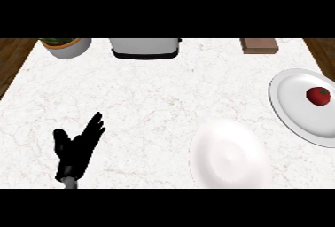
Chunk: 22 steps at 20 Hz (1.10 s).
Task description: Pick the tomato from the plate and place it in the plate
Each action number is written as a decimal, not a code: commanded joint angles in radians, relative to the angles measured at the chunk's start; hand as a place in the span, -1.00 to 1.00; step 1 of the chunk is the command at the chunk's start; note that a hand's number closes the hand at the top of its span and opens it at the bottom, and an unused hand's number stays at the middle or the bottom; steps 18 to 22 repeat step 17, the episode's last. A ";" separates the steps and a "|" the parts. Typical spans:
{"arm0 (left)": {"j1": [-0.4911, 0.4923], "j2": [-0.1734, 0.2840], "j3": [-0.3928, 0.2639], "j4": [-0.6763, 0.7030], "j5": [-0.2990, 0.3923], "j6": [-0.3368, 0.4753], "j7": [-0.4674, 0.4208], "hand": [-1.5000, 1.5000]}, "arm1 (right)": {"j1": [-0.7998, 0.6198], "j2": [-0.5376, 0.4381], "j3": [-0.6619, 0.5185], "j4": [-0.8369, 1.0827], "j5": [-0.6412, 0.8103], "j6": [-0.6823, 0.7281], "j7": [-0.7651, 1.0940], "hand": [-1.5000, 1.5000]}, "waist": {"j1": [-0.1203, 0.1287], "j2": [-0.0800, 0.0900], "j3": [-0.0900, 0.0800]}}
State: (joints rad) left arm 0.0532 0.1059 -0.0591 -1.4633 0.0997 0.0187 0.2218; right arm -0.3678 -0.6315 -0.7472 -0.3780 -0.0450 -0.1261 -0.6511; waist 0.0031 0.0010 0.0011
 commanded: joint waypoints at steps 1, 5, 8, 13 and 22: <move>-0.023 0.008 0.039 0.072 0.020 -0.027 -0.030 0.00 | 0.096 0.038 0.052 -0.136 -0.026 0.072 0.051 -1.00 | -0.013 -0.005 -0.003; -0.025 -0.034 -0.005 0.058 -0.031 0.022 -0.027 0.00 | 0.257 0.061 0.074 -0.217 -0.021 0.102 0.001 -1.00 | -0.017 -0.005 -0.003; -0.074 -0.062 0.007 0.096 -0.032 0.049 -0.024 0.00 | 0.339 0.122 0.101 -0.352 -0.032 0.072 0.051 -1.00 | -0.018 -0.004 -0.003; -0.022 -0.004 0.025 0.023 -0.016 -0.005 0.000 0.00 | 0.493 0.217 0.149 -0.609 -0.033 0.025 0.139 -1.00 | -0.014 -0.004 -0.003; -0.076 -0.053 0.011 0.063 -0.042 0.037 0.021 0.00 | 0.578 0.256 0.155 -0.761 -0.041 0.015 0.204 -1.00 | -0.009 -0.002 -0.002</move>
